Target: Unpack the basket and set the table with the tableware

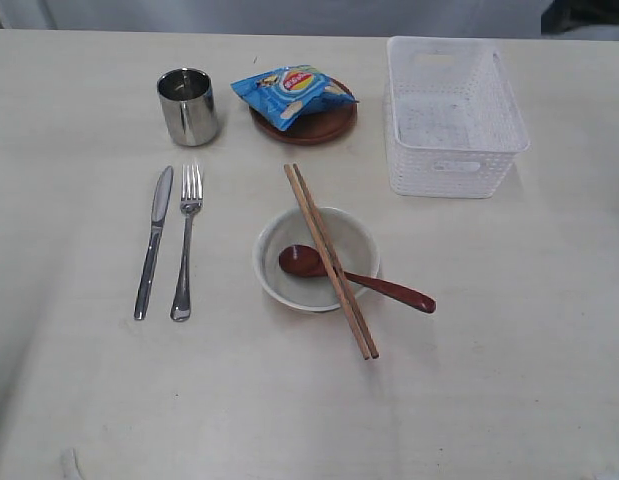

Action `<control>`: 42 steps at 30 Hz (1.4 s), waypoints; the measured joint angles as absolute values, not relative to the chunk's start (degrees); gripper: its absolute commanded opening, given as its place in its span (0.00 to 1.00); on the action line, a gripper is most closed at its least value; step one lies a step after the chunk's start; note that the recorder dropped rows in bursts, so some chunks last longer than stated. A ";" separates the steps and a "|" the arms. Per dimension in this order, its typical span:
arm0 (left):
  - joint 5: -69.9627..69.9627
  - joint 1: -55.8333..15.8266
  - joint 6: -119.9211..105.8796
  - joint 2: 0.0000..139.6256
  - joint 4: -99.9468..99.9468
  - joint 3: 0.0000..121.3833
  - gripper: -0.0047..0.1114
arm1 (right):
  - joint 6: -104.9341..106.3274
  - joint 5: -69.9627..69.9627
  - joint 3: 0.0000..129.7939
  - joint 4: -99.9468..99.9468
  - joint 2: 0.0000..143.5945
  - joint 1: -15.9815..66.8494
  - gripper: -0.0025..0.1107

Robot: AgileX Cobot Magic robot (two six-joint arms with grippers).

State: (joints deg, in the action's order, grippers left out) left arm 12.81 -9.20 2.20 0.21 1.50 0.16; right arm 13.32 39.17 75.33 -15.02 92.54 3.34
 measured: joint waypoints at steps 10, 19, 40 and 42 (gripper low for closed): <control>12.81 -9.20 2.20 0.21 1.50 0.16 0.04 | 18.22 14.10 43.28 -17.65 56.82 14.62 0.02; 12.81 -9.20 2.20 0.21 1.50 0.16 0.04 | 18.44 9.92 30.78 -18.12 24.34 15.94 0.02; 12.81 -9.20 2.20 0.21 1.50 0.16 0.04 | 18.44 17.67 30.11 -18.12 5.04 8.59 0.02; 12.81 -9.20 2.20 0.21 1.50 0.16 0.04 | 18.44 21.67 29.81 -18.12 6.86 5.24 0.02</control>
State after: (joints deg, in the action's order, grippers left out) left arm 12.81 -9.20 2.20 0.21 1.50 0.16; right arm 18.44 21.67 29.81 -18.12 6.86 5.24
